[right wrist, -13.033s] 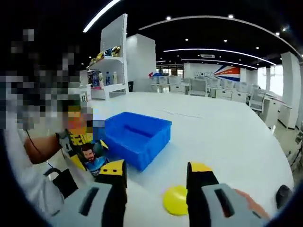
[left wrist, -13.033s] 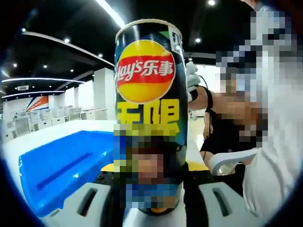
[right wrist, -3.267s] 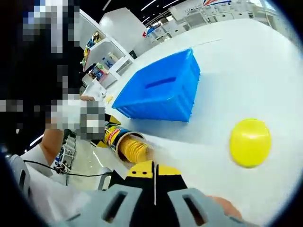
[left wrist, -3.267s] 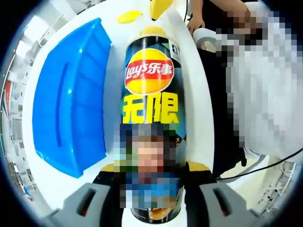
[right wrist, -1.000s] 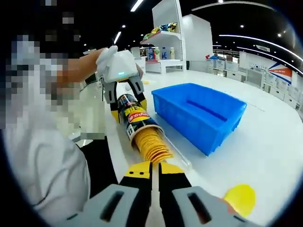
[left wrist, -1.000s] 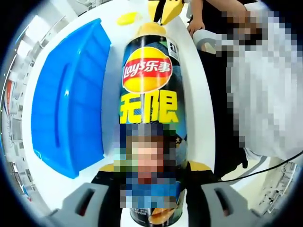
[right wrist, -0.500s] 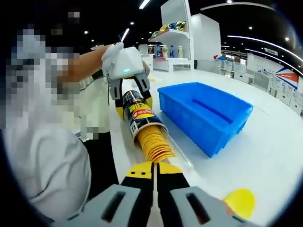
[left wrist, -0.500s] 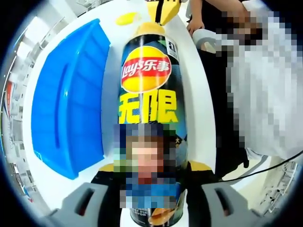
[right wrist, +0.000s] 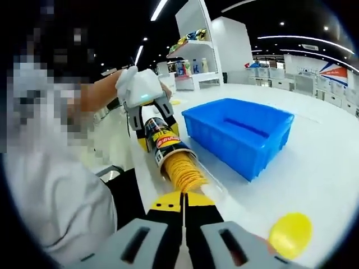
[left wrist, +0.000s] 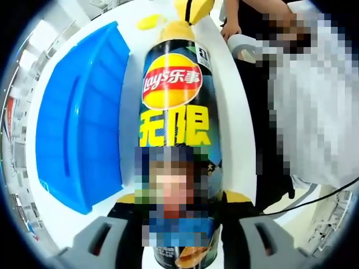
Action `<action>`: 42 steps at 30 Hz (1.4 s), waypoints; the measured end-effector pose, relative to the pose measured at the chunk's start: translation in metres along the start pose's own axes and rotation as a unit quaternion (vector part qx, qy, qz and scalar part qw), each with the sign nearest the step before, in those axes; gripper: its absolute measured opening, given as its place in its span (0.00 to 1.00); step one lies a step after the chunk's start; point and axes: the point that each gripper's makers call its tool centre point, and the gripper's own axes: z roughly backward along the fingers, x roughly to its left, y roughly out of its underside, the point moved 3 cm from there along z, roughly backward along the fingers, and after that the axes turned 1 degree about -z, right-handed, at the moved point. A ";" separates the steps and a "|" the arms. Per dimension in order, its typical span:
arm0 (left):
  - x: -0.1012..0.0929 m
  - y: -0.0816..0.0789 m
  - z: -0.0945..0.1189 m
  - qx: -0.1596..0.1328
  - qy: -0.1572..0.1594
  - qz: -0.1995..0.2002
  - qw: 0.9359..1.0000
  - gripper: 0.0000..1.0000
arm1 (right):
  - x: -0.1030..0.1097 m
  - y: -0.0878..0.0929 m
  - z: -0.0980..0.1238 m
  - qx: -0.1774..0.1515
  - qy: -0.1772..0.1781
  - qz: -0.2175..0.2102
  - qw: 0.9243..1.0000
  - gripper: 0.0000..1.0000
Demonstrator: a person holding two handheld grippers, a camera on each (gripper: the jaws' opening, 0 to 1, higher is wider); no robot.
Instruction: Open the lid of the chip container on the table, take out the chips, place them into the box in front of the container, and close the lid
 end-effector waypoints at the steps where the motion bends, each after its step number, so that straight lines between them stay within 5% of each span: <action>1: 0.000 0.000 0.000 0.000 0.000 0.000 1.000 0.53 | 0.000 0.000 0.000 -0.004 -0.004 -0.006 1.000 0.02; 6: 0.001 0.000 -0.001 -0.001 0.001 0.000 1.000 0.54 | -0.001 0.000 0.001 -0.022 -0.023 -0.063 0.998 0.02; 12: 0.002 0.000 -0.001 -0.002 0.002 0.000 1.000 0.54 | -0.013 0.002 0.005 -0.046 -0.033 -0.154 0.986 0.02; 13: 0.002 0.000 -0.001 -0.002 0.001 -0.002 1.000 0.54 | -0.012 0.001 0.006 -0.055 -0.047 -0.185 0.980 0.02; 29: 0.003 0.000 -0.001 -0.008 0.005 -0.003 1.000 0.54 | -0.018 0.004 0.009 -0.113 -0.105 -0.293 0.944 0.01; 32: 0.003 0.000 -0.001 -0.008 0.006 -0.003 1.000 0.54 | -0.019 0.004 0.010 -0.112 -0.100 -0.294 0.944 0.01; 37: 0.003 0.000 -0.001 -0.009 0.007 -0.003 1.000 0.54 | -0.018 0.003 0.011 -0.094 -0.064 -0.261 0.959 0.01; 42: 0.003 0.000 -0.001 -0.007 0.007 -0.002 1.000 0.54 | -0.017 0.002 0.014 -0.071 -0.034 -0.256 0.963 0.00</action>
